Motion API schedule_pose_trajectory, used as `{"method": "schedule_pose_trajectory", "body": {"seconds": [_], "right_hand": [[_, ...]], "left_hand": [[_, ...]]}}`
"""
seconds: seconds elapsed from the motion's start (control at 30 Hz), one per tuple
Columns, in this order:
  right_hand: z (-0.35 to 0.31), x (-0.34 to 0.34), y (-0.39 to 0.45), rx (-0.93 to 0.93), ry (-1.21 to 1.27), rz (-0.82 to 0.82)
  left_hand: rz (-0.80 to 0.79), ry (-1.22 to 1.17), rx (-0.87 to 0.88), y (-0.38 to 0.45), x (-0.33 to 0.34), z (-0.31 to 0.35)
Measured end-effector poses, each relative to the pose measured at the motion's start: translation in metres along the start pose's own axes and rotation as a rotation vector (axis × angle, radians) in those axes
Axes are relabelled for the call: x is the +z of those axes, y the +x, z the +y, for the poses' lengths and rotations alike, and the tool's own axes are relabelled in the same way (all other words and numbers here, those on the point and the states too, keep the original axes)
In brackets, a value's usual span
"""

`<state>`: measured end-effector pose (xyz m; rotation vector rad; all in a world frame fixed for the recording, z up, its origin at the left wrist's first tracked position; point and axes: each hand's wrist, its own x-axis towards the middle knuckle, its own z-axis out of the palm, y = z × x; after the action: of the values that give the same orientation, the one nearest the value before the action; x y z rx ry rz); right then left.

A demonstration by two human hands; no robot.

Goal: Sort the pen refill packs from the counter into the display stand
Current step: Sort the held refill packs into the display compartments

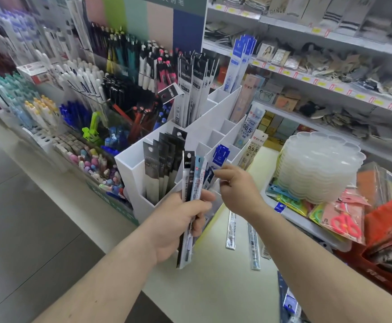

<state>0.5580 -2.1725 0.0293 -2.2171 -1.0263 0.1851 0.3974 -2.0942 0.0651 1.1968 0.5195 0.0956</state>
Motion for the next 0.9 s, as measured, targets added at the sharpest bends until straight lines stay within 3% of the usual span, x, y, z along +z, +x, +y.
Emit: {"method": "schedule_pose_trajectory", "body": {"seconds": [0.1,0.17,0.27,0.4,0.63,0.8,0.9], "right_hand": [[-0.013,-0.024,-0.016,0.132,0.191,0.287],[-0.024,-0.035,-0.026,0.201,0.315,0.346],[-0.045,-0.051,-0.043,0.338,0.537,0.218],[-0.055,-0.051,-0.064,0.4,0.596,-0.055],[-0.047,-0.062,-0.078,0.478,0.811,0.056],[-0.045,-0.067,-0.081,0.562,1.011,0.108],[-0.04,-0.07,-0.079,0.587,1.113,0.226]], "left_hand": [[-0.108,-0.124,-0.08,0.003,0.002,0.002],[-0.174,-0.197,-0.114,0.005,0.004,0.003],[-0.266,-0.147,-0.097,0.009,0.011,0.002],[-0.334,-0.075,-0.035,0.013,0.018,0.001],[-0.383,-0.135,-0.069,0.016,0.026,0.0],[-0.29,-0.068,-0.082,0.019,0.034,0.0],[-0.279,-0.066,-0.105,0.017,0.035,0.003]]}}
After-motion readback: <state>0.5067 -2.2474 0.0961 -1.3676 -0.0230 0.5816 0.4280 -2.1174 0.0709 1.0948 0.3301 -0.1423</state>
